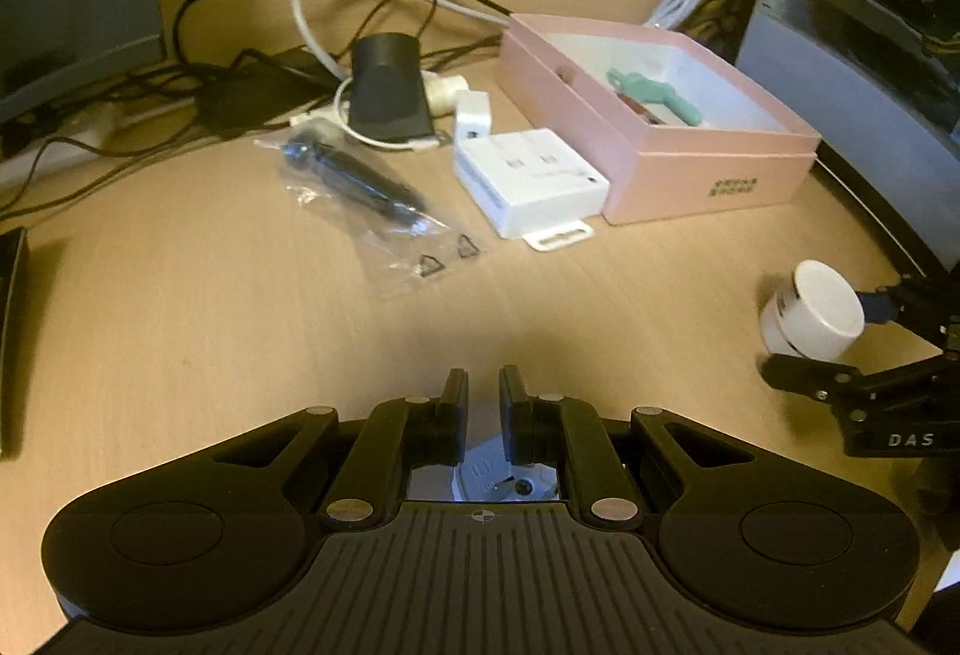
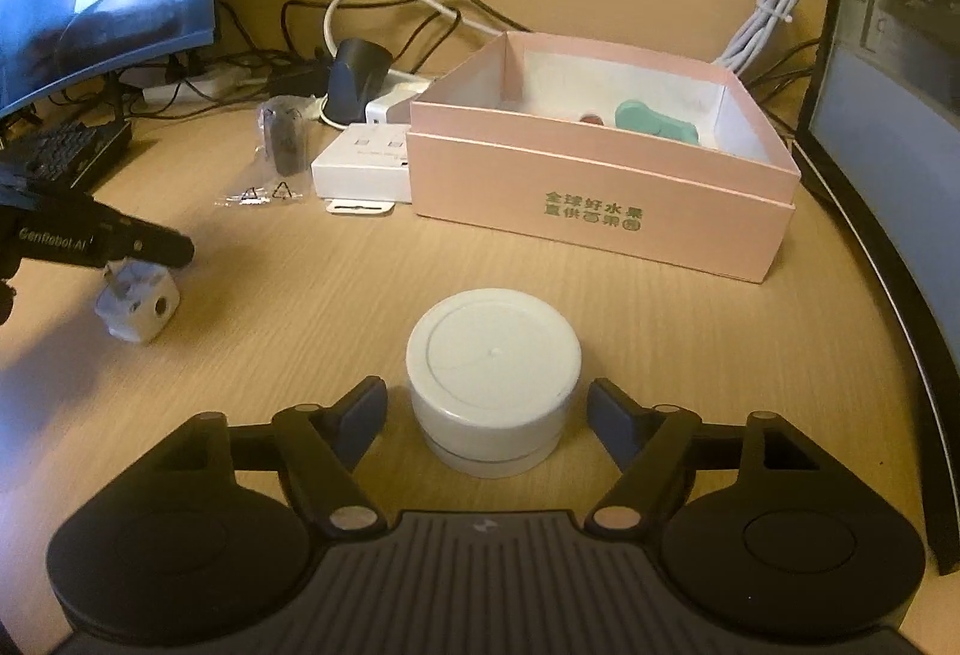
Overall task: Organize rigid objects
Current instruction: 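Grasp the white power plug with the left tool while the right tool holds the jar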
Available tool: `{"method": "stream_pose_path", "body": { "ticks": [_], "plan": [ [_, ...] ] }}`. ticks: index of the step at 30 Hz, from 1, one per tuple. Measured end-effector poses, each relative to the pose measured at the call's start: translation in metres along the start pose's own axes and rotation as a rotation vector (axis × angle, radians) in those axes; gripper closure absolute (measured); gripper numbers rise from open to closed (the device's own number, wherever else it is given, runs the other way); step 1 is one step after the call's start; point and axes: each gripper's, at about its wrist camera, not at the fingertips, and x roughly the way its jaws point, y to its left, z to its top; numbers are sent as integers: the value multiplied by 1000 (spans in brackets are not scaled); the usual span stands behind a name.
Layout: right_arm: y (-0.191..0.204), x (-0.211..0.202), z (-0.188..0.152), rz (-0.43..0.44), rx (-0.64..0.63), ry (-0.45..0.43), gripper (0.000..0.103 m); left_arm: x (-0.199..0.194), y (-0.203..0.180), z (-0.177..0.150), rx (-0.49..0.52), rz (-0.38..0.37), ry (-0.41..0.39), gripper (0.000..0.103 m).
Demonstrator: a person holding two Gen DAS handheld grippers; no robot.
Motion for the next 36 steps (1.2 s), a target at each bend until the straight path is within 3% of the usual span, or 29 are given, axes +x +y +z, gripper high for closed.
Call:
{"method": "stream_pose_path", "body": {
  "ticks": [14, 17, 22, 24, 26, 28, 30, 32, 36],
  "plan": [
    [1, 1, -5, -5, 7, -31, 17, 6, -26, 2, 9, -67, 32, 91],
    [2, 1, -5, -2, 5, -29, 15, 7, -19, 3, -52, -71, 28, 85],
    [2, 2, -5, 7, 0, -25, 12, -27, 9, 2, -227, -89, -101, 85],
    [2, 3, -4, 17, -7, -17, 7, -45, 6, -1, -168, -127, -134, 85],
    [3, 5, -3, 37, -26, 5, 1, -56, -9, -7, -13, -163, -124, 85],
    [3, 6, -2, 39, -32, 10, 0, -60, -30, -16, 165, -189, -81, 83],
    [3, 5, -2, 43, -34, 11, 0, -60, -45, -24, 290, -168, -60, 81],
    [3, 5, -2, 43, -34, 11, 0, -57, -52, -28, 337, -135, -40, 81],
    [3, 5, -2, 43, -34, 11, 0, -47, -57, -28, 337, -97, -15, 82]
  ]
}}
